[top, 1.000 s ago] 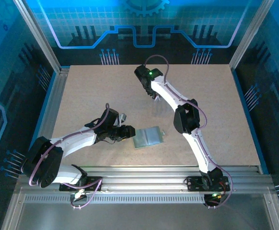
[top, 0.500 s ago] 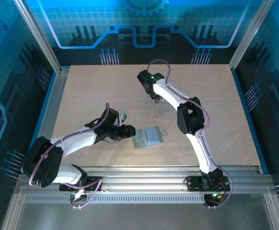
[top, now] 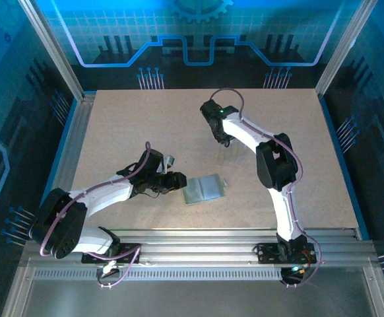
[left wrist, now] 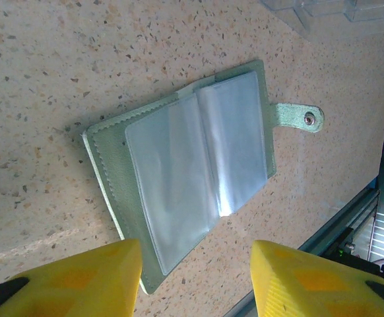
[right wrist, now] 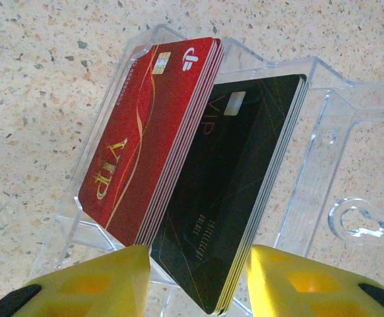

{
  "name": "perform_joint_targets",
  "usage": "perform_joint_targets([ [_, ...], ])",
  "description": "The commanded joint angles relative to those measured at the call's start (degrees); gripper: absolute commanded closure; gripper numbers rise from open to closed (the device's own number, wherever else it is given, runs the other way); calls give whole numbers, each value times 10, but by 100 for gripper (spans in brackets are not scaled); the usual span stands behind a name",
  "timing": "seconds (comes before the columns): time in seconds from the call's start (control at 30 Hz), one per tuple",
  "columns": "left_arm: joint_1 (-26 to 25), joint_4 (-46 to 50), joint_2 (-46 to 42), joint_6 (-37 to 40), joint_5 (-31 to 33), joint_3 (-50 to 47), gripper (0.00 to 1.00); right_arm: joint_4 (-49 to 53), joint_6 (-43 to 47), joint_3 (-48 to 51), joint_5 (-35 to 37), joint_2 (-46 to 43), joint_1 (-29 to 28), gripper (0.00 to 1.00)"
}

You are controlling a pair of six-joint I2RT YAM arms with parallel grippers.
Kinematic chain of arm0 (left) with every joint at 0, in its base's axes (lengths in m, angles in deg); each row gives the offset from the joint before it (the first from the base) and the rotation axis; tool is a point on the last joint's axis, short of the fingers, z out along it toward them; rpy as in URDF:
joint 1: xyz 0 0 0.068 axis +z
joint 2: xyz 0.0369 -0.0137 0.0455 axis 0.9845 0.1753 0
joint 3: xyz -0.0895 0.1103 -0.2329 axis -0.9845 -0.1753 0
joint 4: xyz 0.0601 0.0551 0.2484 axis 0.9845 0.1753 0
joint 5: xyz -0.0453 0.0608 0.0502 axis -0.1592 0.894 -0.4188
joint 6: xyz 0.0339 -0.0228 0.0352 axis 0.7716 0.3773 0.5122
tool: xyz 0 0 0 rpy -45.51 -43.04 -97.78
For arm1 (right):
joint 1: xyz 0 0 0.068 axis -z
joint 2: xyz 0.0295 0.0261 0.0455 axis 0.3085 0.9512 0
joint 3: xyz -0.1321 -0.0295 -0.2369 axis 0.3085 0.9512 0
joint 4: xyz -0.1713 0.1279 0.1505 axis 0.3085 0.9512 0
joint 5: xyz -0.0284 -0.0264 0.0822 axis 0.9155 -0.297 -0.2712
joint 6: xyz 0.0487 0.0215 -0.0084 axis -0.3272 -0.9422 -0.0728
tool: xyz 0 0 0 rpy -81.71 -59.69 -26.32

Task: Put the credit cards into the card holder

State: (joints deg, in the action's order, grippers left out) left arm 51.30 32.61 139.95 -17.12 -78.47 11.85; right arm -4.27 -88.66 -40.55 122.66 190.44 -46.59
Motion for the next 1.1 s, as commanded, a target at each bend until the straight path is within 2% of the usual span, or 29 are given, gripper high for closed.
perform_joint_targets([
  [0.0,3,-5,1,-5,-10,-12,52,-25,41,11,-45,-10,18,55],
  [0.27,3,-3,-3,-5,-7,-14,52,-61,99,24,-111,-5,38,52],
  [0.43,3,-4,0,-4,-8,-12,52,-56,93,40,-113,-17,45,52],
  [0.6,3,-13,14,-8,-14,-9,52,-45,65,42,-173,-37,47,50],
  [0.77,3,-10,12,-8,-13,-7,52,-4,22,-15,-235,-30,54,47],
  [1.07,3,-7,5,-8,-12,-10,52,128,-93,-160,-229,36,68,46],
])
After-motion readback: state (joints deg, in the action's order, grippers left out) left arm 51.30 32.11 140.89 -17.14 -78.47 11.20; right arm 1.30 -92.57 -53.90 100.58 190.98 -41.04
